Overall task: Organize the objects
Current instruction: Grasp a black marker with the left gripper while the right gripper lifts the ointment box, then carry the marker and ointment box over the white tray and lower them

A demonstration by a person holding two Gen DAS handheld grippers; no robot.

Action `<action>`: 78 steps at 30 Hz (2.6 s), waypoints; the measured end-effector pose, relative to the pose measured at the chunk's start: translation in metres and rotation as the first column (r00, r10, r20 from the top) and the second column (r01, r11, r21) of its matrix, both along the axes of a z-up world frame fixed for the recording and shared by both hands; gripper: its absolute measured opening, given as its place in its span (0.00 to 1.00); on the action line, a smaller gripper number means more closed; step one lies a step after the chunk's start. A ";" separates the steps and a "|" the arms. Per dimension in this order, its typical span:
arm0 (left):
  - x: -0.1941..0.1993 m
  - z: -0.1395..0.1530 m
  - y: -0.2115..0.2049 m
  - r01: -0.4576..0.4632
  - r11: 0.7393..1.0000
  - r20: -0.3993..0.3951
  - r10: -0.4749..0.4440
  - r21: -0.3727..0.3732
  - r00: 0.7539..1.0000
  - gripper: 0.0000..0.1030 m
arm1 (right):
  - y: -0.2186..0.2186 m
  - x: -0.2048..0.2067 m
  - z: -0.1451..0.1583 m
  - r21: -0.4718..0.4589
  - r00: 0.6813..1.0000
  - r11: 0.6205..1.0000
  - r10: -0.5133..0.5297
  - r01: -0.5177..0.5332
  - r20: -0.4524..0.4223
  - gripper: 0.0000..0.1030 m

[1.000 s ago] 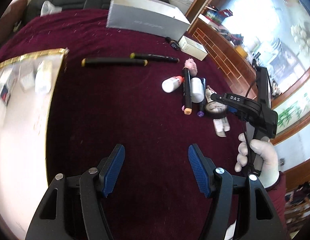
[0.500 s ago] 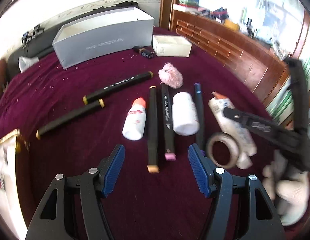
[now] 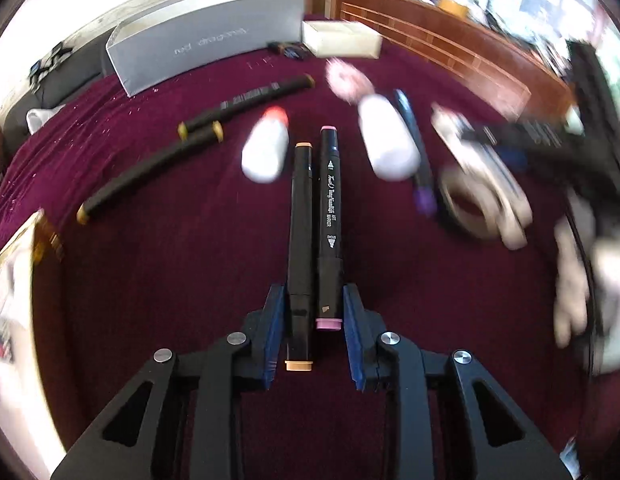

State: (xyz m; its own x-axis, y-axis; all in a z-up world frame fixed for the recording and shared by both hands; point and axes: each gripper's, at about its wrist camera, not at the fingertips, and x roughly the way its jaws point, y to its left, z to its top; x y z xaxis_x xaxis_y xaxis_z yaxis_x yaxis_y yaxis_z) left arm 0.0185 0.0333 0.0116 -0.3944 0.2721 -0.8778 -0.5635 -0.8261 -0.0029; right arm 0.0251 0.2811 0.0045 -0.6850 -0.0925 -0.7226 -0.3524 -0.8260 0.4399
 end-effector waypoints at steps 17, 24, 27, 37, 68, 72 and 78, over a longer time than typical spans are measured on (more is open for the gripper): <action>-0.018 0.020 -0.042 -0.103 0.965 0.089 0.084 0.240 0.992 0.37 | -0.003 0.002 -0.001 0.022 1.000 1.000 0.011 -0.011 -0.015 0.34; -0.025 0.008 -0.023 -0.073 0.996 -0.004 0.073 0.054 0.997 0.38 | -0.005 0.001 0.000 0.020 1.000 1.000 0.018 -0.018 -0.016 0.36; -0.020 -0.002 -0.008 -0.046 0.999 -0.031 0.045 -0.029 0.998 0.37 | -0.005 0.001 0.000 0.017 1.000 1.000 0.018 -0.018 -0.017 0.36; -0.002 -0.002 0.018 0.012 0.999 -0.081 -0.015 -0.043 0.997 0.11 | -0.006 0.001 0.001 0.026 0.999 0.999 0.029 -0.028 -0.022 0.41; 0.083 0.069 -0.207 -0.278 0.890 -0.101 0.334 0.360 0.937 0.11 | -0.055 0.063 0.060 0.236 0.995 0.967 0.078 -0.091 0.065 0.27; 0.082 0.063 -0.238 -0.347 0.865 -0.072 0.398 0.363 0.915 0.11 | -0.083 0.072 0.092 0.132 0.982 0.973 0.191 -0.187 -0.016 0.27; 0.070 0.058 -0.274 -0.414 0.868 -0.055 0.444 0.273 0.894 0.11 | -0.175 0.056 0.113 0.012 0.907 0.910 0.415 -0.415 -0.071 0.27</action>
State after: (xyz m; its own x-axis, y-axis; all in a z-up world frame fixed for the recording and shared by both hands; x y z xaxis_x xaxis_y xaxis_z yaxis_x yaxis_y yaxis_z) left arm 0.0889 -0.2403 0.0692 -0.6136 0.2556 -0.7471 -0.1623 -0.9668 -0.1974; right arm 0.0813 0.1064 0.1180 -0.6332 -0.3823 -0.6730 0.0542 -0.8893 0.4542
